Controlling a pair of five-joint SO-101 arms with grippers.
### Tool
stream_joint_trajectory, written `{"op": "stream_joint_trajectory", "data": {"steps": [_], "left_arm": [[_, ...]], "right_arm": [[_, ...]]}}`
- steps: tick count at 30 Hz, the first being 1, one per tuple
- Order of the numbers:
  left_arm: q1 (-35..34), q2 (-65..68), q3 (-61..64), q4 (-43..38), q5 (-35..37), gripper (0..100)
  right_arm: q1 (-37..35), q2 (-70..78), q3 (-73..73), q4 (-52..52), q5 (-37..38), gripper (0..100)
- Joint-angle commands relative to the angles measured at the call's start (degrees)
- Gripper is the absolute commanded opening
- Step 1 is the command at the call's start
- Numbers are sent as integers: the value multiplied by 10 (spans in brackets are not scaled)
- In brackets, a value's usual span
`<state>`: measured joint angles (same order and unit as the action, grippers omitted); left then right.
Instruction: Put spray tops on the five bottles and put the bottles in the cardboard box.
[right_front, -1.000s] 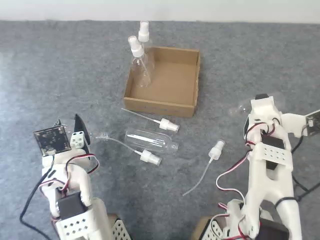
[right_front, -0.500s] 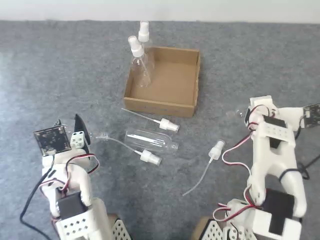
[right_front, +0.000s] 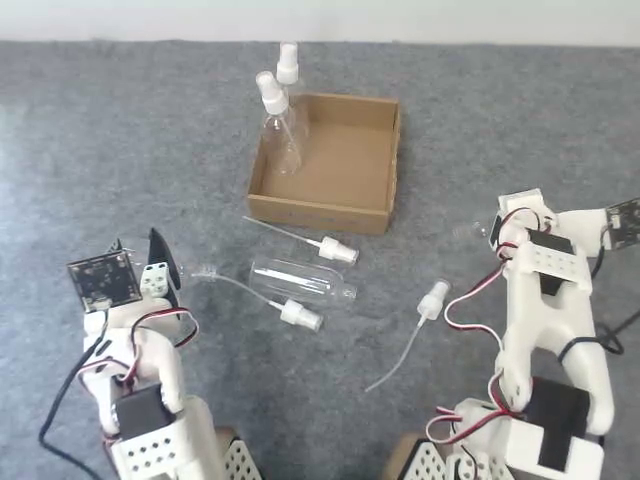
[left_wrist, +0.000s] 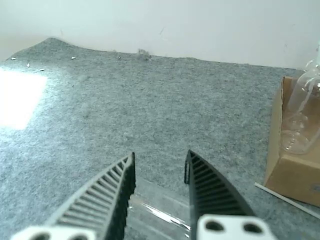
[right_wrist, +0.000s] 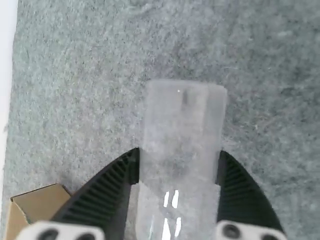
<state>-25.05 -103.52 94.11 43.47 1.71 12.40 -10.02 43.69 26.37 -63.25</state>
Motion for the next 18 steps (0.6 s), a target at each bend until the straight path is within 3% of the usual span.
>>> {"op": "stream_joint_trajectory", "data": {"steps": [1,18], "left_arm": [[-2,-10,-7,-19,5,152],[-1,-10,-7,-19,5,152]], "right_arm": [[2,-5,-40,4,12,318],[2,-11,-37,6,12,355]]}}
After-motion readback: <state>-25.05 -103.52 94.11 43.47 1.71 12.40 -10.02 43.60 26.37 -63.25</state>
